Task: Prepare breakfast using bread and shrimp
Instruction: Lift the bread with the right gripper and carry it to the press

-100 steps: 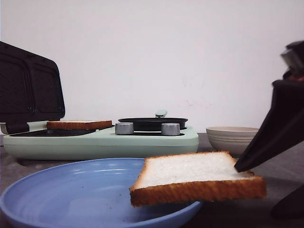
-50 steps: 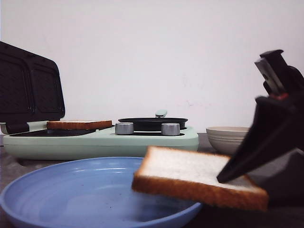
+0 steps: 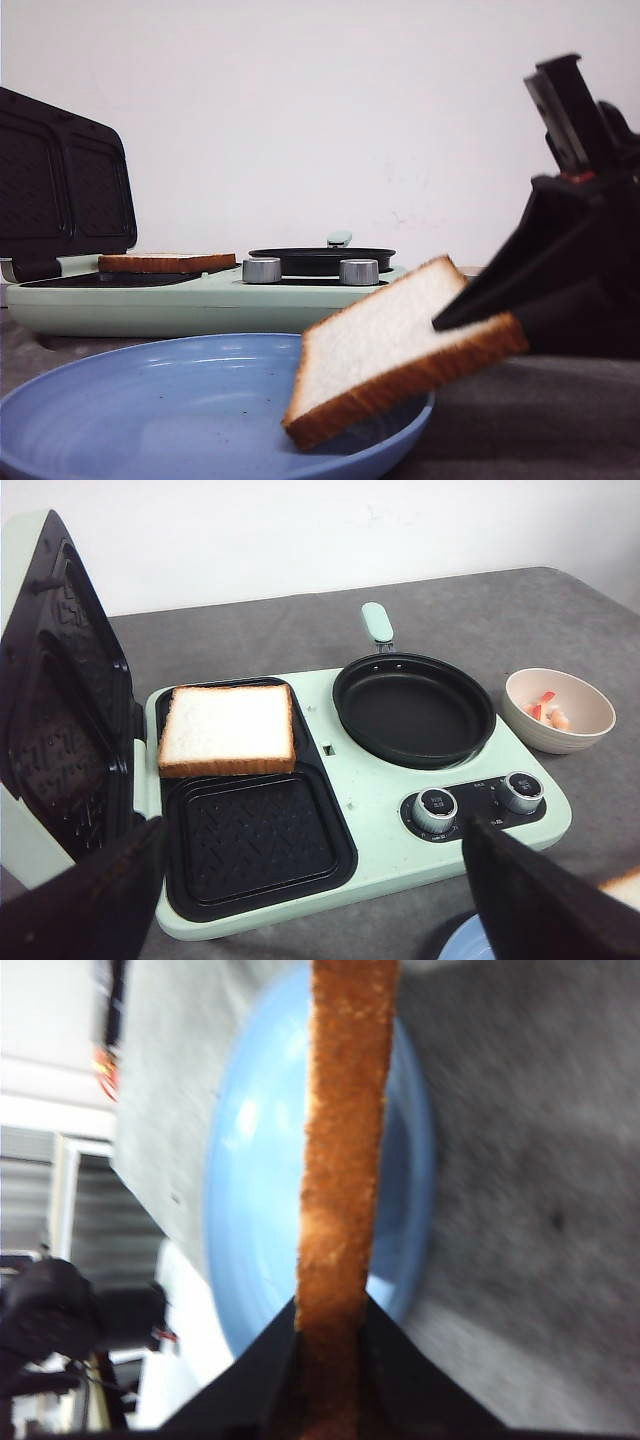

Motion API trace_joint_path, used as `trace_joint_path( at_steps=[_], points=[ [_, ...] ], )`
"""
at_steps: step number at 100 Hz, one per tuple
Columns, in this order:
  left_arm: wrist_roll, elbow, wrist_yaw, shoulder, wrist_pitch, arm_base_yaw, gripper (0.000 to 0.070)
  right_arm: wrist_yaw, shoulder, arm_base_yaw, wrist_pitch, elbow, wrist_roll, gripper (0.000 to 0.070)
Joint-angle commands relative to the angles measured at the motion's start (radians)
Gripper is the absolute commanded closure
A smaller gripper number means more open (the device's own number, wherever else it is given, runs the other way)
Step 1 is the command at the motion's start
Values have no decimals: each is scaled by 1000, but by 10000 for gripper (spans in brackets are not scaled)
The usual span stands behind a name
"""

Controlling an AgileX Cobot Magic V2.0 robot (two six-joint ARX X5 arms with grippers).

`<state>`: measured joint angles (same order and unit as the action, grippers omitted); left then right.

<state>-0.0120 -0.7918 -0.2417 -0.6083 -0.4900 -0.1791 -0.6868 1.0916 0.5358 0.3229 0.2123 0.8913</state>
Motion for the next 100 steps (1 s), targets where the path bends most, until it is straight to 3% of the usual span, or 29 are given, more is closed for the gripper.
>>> trace_joint_path(
  at_steps=[1,33,67,100],
  points=[
    [-2,-5,-3,-3,9,-2,197,0,-9,5,22,22,28,700],
    [-12,-5,37,-3,11,-2,196,5,-35,5,-23,207,49,700],
    [-28,-5,115,1,84,20,195,66,11,5,-328,586,-131,700],
    [-8,-5,114,1,121,104,195,50,234,38,-385,884,-180,700]
  ],
)
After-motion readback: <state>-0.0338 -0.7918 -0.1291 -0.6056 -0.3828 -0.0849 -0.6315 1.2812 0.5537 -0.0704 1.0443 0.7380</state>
